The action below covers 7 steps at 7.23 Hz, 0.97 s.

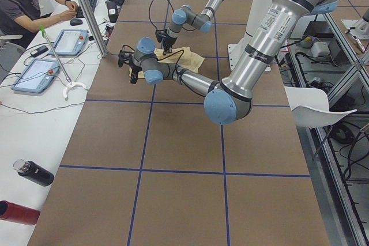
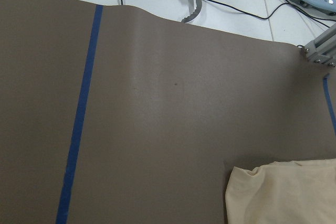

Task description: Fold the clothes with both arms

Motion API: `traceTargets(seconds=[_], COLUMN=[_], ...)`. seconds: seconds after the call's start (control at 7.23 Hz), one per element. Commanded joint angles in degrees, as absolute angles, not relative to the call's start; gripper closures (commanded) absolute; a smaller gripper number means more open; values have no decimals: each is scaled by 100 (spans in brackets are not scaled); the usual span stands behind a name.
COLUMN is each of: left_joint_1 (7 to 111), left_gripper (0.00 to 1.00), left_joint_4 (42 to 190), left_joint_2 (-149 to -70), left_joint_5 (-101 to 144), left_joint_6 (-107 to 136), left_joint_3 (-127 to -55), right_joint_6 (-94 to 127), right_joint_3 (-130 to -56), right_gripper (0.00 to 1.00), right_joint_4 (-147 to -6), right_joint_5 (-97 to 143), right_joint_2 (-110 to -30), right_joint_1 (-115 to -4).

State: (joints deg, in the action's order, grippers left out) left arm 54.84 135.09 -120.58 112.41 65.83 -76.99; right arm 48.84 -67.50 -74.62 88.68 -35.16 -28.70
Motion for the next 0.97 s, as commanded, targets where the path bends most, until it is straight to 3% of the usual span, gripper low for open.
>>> traceTargets(seconds=[0.0,0.83], left_joint_1=[5484,5476], left_gripper=[0,0], left_joint_4=[13509,13509], left_joint_2=[-12067,-12076], left_joint_5=[11241,11241], left_joint_6=[6583,6600], left_joint_3=[-7699,-7699], right_joint_6=[4965,4983], right_joint_3=[-6846,-7216], right_gripper=[100,100], right_joint_4=[-7453,-7444], right_joint_5=[8868,8903], right_joint_2=[-3577,-3998], right_joint_1=[-2874,-2953])
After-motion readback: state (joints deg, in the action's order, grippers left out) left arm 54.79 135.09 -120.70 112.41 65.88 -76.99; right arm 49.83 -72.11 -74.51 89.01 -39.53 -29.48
